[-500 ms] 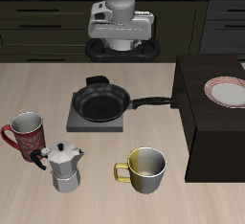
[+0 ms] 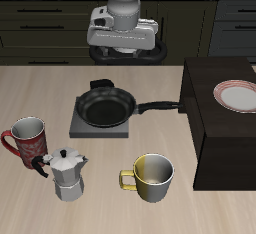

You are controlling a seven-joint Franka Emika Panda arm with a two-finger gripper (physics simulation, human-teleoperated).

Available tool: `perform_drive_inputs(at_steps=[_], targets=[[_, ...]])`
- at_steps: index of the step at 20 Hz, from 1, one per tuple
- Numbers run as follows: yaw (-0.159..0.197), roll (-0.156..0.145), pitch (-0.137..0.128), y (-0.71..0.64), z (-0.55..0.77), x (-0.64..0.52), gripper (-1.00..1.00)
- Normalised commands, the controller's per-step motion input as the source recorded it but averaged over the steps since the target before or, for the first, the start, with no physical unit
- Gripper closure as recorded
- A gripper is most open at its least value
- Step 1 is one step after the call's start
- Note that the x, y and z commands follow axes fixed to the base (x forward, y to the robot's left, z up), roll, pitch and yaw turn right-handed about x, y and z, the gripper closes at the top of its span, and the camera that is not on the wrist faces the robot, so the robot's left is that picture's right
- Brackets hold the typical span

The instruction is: Place the white and yellow mug on the plate

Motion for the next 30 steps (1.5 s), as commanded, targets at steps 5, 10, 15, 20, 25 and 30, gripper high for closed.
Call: perform_drive_inputs(at_steps=[5,10,15,20,25,30], targets=[[-0.002,0.001,-0.013,0.05,0.19,0.45,-1.00],[0.002,0.004,-0.013,0.13,0.28,0.46,-1.00],[-0.005,0.046,-0.001,0.12,0.25,0.36,-1.00],[-0.004,0.003,0.000,0.09,0.24,0.48,-1.00],[0.030,0.019,-0.015,0.08,0.13,0.47,-1.00],[-0.006,-0.010,0.023,-0.04,0.01,0.48,-1.00]])
